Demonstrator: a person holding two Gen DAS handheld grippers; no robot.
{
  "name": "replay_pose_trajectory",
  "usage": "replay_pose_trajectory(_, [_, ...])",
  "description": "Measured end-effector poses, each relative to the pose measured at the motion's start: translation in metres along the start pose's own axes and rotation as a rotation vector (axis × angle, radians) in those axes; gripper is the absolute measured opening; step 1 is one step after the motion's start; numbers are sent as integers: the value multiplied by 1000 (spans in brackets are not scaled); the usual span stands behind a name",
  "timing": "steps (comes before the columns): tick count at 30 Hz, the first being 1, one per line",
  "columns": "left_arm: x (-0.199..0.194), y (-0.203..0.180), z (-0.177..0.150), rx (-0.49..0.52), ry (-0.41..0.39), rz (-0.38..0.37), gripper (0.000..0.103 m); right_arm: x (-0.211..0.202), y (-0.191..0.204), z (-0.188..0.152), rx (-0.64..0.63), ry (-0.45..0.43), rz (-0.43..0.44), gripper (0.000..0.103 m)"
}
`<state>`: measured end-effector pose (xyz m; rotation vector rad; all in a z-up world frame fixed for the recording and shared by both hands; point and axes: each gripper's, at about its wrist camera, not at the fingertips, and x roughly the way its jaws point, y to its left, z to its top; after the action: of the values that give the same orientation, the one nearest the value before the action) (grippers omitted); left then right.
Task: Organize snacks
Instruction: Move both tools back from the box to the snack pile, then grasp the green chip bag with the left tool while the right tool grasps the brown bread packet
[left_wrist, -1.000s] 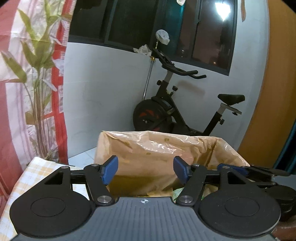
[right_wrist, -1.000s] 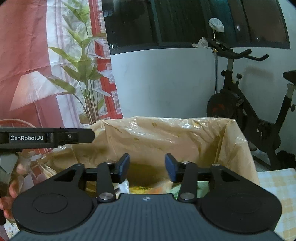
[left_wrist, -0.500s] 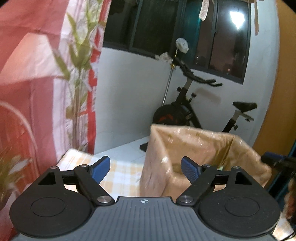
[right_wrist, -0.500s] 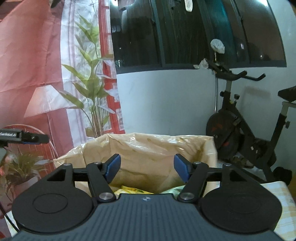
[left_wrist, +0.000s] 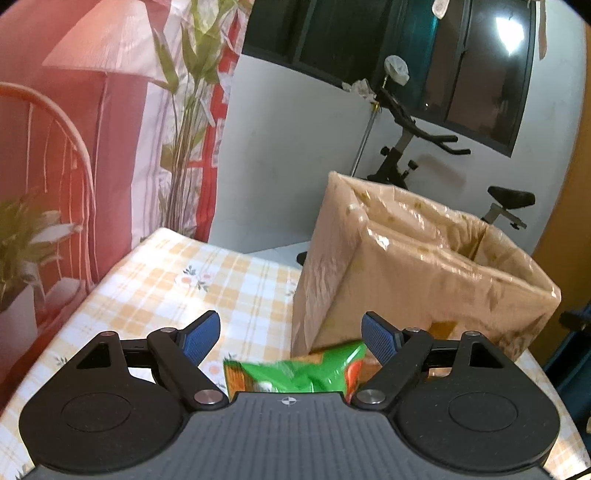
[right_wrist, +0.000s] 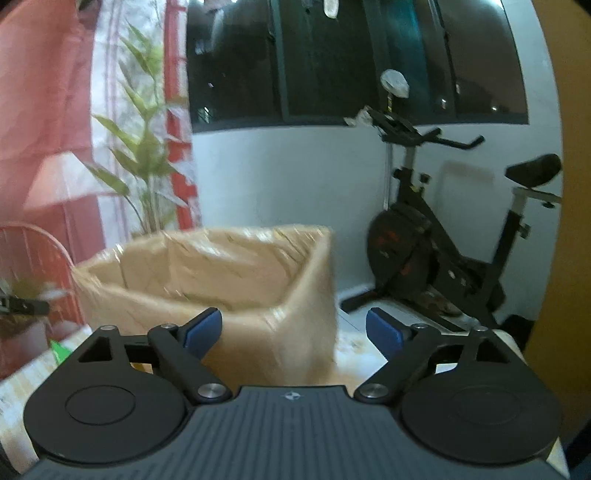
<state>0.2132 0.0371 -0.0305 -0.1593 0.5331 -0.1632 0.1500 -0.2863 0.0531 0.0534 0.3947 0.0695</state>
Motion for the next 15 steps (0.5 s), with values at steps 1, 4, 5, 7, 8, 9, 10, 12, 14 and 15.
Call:
replay_pose_trajectory(1, [1,-1,-2,7,4,2,85,0,-2,-6,2,16,-14,88])
replay_pose_trajectory(4, [3,-4,-6,21,10,5,85,5,-8,-27,39,78,-54,88])
replay_pose_trajectory(5, [3,-5,-7,22,11,4,85,8,-10,-35,59,99,-62,88])
replay_pose_trajectory(7, [5,-5,-8,22,15,6,85,14,-10,-51,76,153,-86,88])
replay_pose_trajectory(8, [6,-5,-8,21,18,9,85,19,-10,-57,70,179,-101,88])
replay_pose_trajectory(9, [6,-5,-9,20,19,11,85,24,-8,-63,60,203,-116,88])
replay_pose_trajectory(10, [5,-6,-10,18,18,14,85,30,-7,-68,53,222,-127,88])
replay_pose_trajectory(12, [4,-6,-11,12,18,16,85,42,-6,-77,45,260,-146,88])
replay_pose_trajectory(14, [3,-5,-13,10,21,19,85,56,-4,-82,38,294,-167,88])
replay_pose_trajectory(15, [3,-5,-13,9,23,22,85,62,-3,-83,34,310,-175,88])
